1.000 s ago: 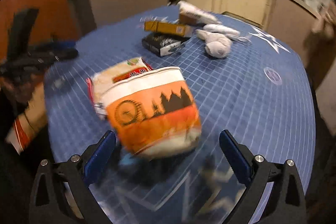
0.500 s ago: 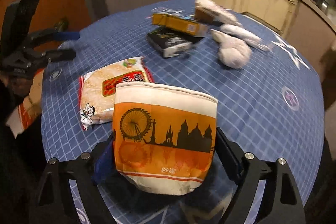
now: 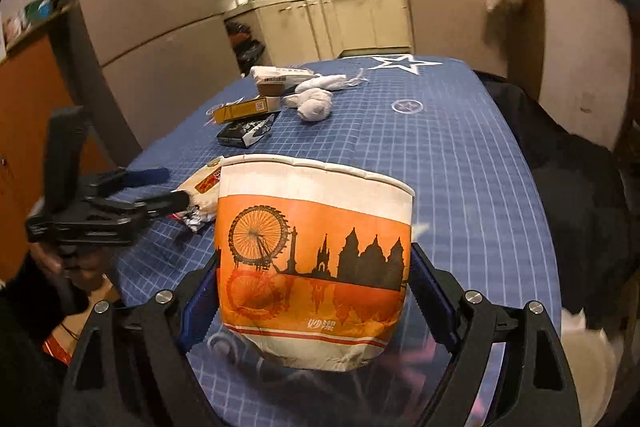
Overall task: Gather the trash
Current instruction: 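Grasp the orange paper cup with the right gripper while the left grasps the rice cracker packet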
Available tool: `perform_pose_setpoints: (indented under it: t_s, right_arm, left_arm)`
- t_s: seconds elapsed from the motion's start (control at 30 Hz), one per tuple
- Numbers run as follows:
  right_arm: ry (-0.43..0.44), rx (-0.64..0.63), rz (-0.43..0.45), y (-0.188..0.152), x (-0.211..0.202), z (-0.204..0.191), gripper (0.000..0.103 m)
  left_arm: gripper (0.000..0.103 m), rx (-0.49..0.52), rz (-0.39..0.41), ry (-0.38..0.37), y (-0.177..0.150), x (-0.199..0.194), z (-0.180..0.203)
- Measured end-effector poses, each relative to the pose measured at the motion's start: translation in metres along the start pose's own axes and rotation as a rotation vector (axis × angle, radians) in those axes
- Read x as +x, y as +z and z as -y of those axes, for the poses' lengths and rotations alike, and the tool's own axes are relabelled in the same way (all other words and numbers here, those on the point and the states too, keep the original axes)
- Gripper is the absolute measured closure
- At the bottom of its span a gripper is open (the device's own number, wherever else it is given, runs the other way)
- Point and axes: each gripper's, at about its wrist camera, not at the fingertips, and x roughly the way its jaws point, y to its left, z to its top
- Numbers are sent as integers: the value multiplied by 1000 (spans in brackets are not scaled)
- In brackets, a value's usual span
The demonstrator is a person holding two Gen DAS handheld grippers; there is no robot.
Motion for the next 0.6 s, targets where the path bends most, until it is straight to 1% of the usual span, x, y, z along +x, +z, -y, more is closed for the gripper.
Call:
perform_pose_setpoints:
  t_s: [0.13,0.2,0.3,0.37,0.4,0.43,0.47,0.6]
  right_arm:
    - [4,46,-3,-12,0,-1,18]
    - [2,68,6,-14,0,0,18]
    - [4,90,23,-14,-2,1,18]
    - [-8,89,34,-12,-1,-2,18]
    - [-18,84,36,-11,0,-4,18]
    - [-28,78,39,-10,0,-5,18]
    - [-36,72,45,-9,-1,-7,18]
    - [-76,52,73,-7,-9,-15,18]
  left_arm:
    - [17,15,-52,43,5,27,5]
    - [17,23,-59,32,7,27,6]
    - [17,56,-75,65,7,31,11]
    - [23,53,-66,78,6,29,11]
    - [29,49,-61,82,6,28,11]
    - [32,42,-57,91,6,28,10]
    - [33,35,-56,95,7,27,11]
    - [34,34,-54,130,4,21,19]
